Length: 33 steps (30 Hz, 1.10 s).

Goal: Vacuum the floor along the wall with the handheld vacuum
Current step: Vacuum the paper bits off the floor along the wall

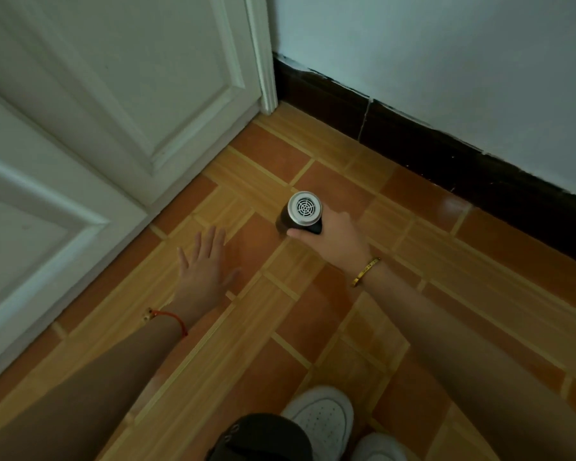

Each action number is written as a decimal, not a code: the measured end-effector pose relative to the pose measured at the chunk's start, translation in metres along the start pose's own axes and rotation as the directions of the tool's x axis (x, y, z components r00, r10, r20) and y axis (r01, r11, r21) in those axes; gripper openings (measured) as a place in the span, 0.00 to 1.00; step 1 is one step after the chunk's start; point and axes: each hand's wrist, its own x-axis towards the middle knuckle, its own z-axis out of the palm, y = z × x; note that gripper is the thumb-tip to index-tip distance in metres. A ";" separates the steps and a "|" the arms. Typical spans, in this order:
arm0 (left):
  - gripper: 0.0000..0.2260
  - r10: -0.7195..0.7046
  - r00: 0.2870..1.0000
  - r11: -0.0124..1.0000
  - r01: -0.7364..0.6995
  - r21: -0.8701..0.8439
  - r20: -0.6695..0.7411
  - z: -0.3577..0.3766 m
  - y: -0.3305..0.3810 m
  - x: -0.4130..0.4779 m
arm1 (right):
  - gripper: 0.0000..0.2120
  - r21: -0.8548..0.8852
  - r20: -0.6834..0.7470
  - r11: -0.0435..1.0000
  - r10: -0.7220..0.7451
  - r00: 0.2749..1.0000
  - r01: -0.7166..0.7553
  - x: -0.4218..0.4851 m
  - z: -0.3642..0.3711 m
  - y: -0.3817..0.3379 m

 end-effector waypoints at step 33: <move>0.38 -0.351 0.936 0.930 0.352 -0.105 0.027 0.016 -0.121 -0.056 | 0.34 0.106 0.281 0.932 -0.363 0.888 0.347 0.071 0.162 -0.133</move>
